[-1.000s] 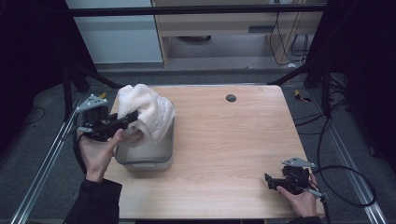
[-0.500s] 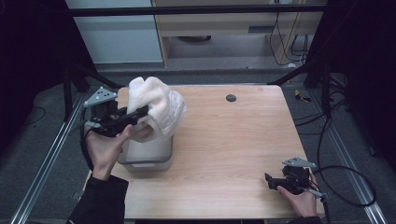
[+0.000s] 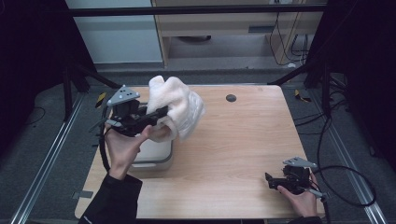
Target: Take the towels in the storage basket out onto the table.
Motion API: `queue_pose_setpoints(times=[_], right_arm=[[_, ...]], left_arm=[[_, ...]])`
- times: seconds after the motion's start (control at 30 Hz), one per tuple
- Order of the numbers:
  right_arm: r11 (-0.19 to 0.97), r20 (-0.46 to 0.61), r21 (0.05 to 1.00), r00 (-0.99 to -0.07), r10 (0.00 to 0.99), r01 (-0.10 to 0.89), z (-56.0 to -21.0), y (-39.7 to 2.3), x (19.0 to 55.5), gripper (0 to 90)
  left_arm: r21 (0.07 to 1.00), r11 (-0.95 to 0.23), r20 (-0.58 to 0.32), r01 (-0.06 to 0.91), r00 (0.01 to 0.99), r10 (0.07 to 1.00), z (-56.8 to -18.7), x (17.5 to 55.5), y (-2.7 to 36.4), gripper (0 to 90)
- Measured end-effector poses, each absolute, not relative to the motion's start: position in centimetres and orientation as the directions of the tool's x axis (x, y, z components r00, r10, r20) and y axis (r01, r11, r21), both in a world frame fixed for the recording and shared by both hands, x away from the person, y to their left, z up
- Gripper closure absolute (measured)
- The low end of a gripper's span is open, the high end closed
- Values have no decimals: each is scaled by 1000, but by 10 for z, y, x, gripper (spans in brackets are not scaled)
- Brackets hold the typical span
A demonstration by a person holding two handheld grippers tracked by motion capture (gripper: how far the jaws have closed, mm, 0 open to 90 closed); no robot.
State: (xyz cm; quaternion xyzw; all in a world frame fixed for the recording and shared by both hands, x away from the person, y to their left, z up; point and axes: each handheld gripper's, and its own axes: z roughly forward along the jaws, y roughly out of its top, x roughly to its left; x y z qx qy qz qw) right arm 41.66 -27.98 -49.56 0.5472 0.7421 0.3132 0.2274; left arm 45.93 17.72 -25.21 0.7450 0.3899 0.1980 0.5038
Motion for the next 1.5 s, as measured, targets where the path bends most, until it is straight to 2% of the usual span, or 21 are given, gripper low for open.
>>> queue_pose_setpoints(times=[0.9, 1.5], right_arm=[[195, 8, 728, -293, 956, 657, -494, -280, 416, 27], [212, -5, 731, -305, 952, 648, -495, -281, 416, 30]], left_arm=[[886, -249, -123, 392, 715, 688, -290, 483, 92, 705], [847, -288, -161, 447, 731, 663, -348, 504, 50, 703]])
